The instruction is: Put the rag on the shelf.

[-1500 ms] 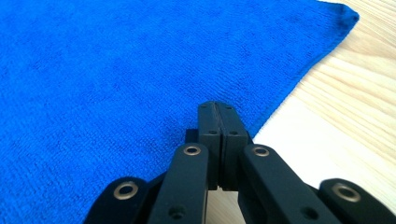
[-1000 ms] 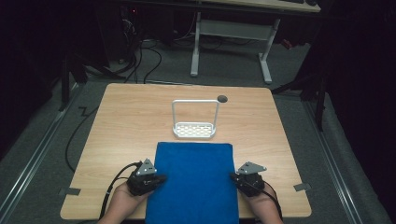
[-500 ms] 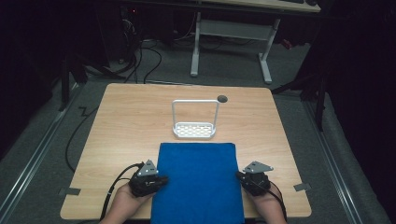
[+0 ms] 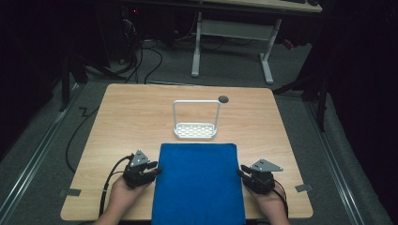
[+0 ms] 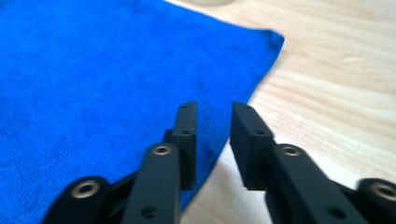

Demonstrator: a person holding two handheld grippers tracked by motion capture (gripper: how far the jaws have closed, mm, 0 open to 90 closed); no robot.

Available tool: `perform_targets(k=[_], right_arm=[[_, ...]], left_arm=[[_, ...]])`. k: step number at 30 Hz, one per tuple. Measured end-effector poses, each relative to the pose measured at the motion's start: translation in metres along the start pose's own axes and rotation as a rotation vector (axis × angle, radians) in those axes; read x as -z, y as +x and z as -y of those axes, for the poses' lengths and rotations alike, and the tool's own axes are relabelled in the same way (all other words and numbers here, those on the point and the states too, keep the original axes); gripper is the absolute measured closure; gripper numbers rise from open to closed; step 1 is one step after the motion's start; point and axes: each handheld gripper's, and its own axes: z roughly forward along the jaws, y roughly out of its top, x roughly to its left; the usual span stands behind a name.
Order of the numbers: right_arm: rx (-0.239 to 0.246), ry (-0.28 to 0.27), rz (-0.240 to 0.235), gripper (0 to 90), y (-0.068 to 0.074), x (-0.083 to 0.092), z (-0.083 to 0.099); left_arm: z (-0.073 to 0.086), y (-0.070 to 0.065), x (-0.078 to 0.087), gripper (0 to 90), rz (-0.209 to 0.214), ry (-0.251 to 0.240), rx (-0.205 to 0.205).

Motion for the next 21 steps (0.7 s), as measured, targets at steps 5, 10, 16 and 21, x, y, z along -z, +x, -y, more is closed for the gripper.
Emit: perform_targets(k=[5, 10, 16, 21], right_arm=[[-0.006, -0.016, -0.009, 69.8, -0.001, 0.001, -0.001], [-0.008, -0.019, -0.012, 70.1, -0.001, -0.001, -0.002], [-0.047, -0.051, 0.005, 65.5, -0.005, -0.008, -0.010], [-0.100, -0.028, 0.059, 62.8, -0.020, -0.037, -0.033]], left_arm=[[-0.019, 0.017, -0.017, 56.5, -0.063, -0.054, 0.071], [-0.034, 0.027, -0.042, 56.0, -0.078, -0.041, 0.119], [-0.038, 0.031, -0.052, 62.3, -0.101, -0.025, 0.157], [-0.037, 0.030, -0.052, 67.9, -0.107, -0.020, 0.157]])
